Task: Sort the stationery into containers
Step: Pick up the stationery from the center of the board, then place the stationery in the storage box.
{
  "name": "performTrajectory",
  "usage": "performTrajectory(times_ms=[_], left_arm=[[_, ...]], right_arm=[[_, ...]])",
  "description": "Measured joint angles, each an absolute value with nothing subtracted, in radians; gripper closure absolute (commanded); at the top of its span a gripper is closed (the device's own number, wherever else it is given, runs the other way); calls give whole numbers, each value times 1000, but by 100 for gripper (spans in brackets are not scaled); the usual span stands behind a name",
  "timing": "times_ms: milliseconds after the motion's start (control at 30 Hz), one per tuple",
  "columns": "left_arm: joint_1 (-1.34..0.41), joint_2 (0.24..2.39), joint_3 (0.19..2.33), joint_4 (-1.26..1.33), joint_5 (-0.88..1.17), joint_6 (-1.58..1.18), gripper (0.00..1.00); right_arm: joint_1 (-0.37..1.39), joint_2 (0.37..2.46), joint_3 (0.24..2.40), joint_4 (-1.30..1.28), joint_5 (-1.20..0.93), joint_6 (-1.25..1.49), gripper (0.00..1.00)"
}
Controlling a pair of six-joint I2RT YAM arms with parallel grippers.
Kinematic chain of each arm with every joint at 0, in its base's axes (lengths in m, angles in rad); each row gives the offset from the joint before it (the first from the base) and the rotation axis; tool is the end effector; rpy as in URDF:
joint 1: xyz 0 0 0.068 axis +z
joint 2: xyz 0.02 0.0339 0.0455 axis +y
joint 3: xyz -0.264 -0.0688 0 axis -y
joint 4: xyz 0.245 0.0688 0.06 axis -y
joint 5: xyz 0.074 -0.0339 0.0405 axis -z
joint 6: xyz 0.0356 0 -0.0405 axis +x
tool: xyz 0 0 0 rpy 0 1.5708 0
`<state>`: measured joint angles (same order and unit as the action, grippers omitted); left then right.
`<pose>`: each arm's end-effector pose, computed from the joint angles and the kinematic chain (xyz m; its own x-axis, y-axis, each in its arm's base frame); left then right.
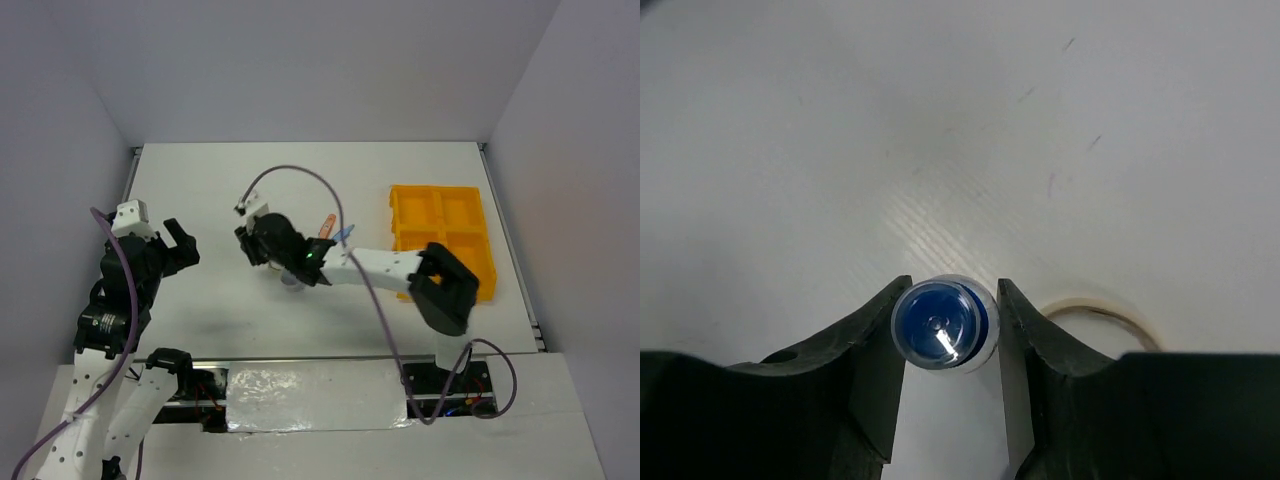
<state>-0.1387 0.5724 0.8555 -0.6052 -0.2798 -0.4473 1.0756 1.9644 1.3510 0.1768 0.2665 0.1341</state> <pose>0.1194 -0.0067 0.3483 -0.2279 -0.3879 -0.8931 -0.2497 0.9098 -0.3315 0.2241 0.3953 0.2195 -0.2975 -0.2794 -0.9129 -0.7019 0.7122 0.0108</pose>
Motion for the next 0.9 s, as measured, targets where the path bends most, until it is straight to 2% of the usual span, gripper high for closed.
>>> performTrajectory(times_ms=[133, 300, 400, 500, 700, 900], left_arm=[[-139, 571, 855, -605, -272, -447, 1], [-139, 555, 856, -605, -265, -447, 1], [-139, 551, 856, -601, -263, -447, 1], [-139, 554, 855, -600, -259, -447, 0], [-139, 563, 855, -598, -254, -447, 1], [-139, 564, 855, -598, -241, -444, 1]], right_arm=[[966, 1680, 1364, 10, 207, 168, 100], [621, 1485, 1488, -177, 215, 231, 100], [430, 1534, 1605, -343, 262, 238, 100], [333, 1623, 1644, -459, 280, 239, 100], [194, 1811, 1645, -611, 285, 237, 100], [126, 1883, 1655, -657, 283, 228, 100]])
